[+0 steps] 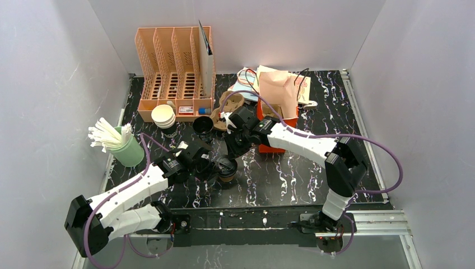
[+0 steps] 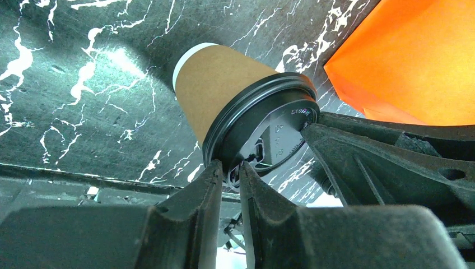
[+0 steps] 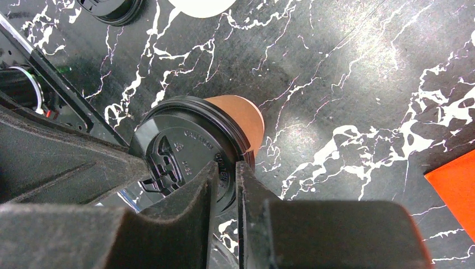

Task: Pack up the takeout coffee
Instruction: Close the cup lid on the coffee cup.

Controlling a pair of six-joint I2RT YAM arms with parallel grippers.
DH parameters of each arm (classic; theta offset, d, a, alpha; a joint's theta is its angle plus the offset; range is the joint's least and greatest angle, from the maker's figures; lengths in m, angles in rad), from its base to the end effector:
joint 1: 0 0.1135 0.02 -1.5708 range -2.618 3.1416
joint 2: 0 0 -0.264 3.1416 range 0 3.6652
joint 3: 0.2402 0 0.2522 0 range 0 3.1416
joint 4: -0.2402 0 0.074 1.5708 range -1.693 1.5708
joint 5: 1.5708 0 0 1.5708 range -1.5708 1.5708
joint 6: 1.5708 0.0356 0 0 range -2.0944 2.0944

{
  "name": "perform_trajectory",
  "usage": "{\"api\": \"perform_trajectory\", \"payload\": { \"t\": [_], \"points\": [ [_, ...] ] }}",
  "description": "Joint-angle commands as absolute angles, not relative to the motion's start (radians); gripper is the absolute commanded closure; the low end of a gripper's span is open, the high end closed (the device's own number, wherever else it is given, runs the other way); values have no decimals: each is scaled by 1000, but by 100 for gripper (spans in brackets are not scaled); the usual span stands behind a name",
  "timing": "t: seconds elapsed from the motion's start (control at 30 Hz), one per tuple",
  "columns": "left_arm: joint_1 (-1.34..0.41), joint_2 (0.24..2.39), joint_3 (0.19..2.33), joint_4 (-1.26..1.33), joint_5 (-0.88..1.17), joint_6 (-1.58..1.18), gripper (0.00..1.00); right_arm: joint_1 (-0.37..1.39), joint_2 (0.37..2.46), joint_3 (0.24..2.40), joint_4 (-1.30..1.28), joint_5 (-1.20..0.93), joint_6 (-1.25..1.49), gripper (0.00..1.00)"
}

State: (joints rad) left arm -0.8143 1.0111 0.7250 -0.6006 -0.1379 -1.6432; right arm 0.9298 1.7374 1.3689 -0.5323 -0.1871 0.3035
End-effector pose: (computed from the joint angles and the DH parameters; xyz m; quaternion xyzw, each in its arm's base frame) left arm 0.1414 -0.1427 0.2410 -0.3996 0.8510 -0.2935 0.1734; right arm 0.2229 0.3098 0.2562 -0.3189 0.8851 0.2613 0.2160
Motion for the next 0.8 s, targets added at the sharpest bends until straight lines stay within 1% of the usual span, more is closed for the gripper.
{"api": "perform_trajectory", "payload": {
  "t": [0.0, 0.57, 0.77],
  "points": [
    [-813, 1015, 681, -647, -153, -1647, 83, 938, 1763, 1393, -572, -225, 298, 74],
    [-813, 1004, 612, -646, -130, -1652, 83, 938, 1785, 1343, -625, -213, 296, 77],
    [-813, 1006, 622, -655, -135, -1636, 83, 939, 1773, 1376, -635, -188, 296, 78]
  ]
}}
